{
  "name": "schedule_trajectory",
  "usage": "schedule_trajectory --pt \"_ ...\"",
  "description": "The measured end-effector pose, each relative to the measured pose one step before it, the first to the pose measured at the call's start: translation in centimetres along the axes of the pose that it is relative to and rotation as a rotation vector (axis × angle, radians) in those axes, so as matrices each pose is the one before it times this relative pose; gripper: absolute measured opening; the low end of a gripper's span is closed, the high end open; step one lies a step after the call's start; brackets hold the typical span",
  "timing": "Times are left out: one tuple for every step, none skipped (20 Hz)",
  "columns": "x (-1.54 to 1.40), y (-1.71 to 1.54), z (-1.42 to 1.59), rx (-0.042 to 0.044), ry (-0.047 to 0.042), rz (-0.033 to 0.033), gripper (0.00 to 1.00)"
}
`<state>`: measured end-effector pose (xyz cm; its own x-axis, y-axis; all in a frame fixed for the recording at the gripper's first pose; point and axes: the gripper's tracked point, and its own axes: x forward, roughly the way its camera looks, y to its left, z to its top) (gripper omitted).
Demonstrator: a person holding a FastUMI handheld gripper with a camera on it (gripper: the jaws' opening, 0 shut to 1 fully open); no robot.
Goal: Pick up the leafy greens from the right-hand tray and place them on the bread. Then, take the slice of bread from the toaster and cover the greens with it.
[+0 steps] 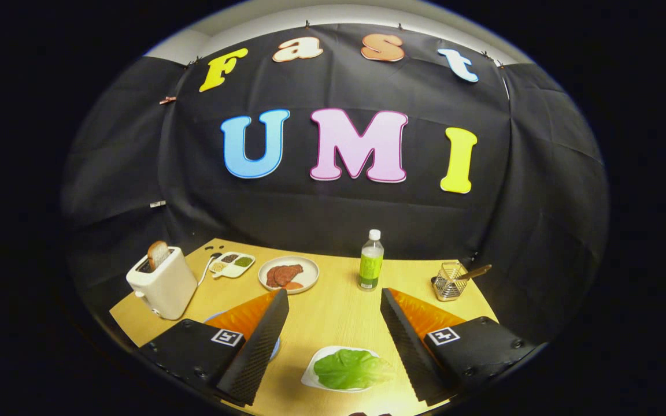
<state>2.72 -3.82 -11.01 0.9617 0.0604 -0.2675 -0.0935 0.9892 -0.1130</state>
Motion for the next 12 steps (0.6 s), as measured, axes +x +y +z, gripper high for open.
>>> schedule_trajectory --pt "0.311 -0.167 -0.940 0.00183 0.02466 0.00817 0.99" --pt "0.289 -0.193 -1.004 0.00049 0.02684 0.00572 0.98" --pt "0.385 -0.237 -1.122 -0.00326 0.02658 0.00593 0.98" --pt "0.424 -0.159 -1.029 -0.00998 0.02450 0.00873 0.98" --pt "0.548 -0.211 -1.213 -0.01971 0.02792 0.00744 0.98" --pt "0.515 -0.166 -1.160 -0.02292 0.02448 0.00893 0.98" --pt "0.491 -0.146 -1.103 -0.02065 0.02436 0.01149 0.98" --pt "0.617 -0.126 -1.215 -0.01413 0.02681 0.01651 0.98" --pt "0.566 -0.083 -1.345 -0.00789 0.02870 0.01652 0.98" --pt "0.613 0.043 -1.287 -0.00532 0.03196 0.01928 0.99" --pt "0.600 0.120 -1.218 -0.00805 0.03036 0.01563 0.98" --pt "0.609 -0.008 -1.157 -0.01197 0.03136 0.01239 0.99"
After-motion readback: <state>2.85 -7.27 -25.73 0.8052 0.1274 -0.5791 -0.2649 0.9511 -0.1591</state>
